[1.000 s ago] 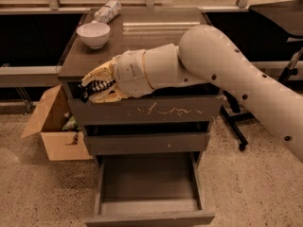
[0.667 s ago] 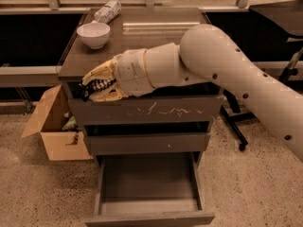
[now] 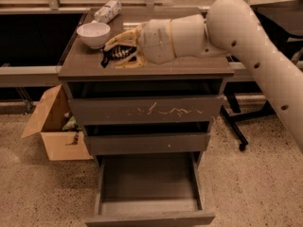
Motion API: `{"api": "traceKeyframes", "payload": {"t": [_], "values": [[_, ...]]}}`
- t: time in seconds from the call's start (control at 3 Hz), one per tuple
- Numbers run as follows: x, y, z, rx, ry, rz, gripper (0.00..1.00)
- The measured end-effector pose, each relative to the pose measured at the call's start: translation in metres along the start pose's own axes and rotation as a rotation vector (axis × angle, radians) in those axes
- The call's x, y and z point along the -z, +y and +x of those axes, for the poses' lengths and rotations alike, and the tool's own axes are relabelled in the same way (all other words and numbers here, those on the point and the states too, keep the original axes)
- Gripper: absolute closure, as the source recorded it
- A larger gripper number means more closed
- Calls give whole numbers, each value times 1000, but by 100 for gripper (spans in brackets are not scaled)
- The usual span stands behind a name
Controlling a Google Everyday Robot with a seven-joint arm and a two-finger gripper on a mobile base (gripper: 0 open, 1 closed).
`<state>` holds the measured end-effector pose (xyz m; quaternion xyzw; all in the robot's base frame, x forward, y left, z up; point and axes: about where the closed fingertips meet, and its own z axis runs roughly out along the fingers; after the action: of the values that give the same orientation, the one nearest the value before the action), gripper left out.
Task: Pick rxbar chocolate from bottom drawer and place on counter
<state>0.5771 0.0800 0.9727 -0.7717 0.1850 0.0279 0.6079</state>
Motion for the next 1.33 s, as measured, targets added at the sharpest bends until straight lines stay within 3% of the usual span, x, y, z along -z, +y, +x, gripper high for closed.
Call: {"api": "traceKeyframes", "payload": {"t": [0.33, 0.67, 1.0, 1.33], "values": [[29, -30, 66, -50, 28, 83, 100], [47, -45, 107, -83, 62, 133, 100], [47, -45, 107, -83, 62, 133, 100], [50, -57, 120, -100, 45, 177, 100]]}}
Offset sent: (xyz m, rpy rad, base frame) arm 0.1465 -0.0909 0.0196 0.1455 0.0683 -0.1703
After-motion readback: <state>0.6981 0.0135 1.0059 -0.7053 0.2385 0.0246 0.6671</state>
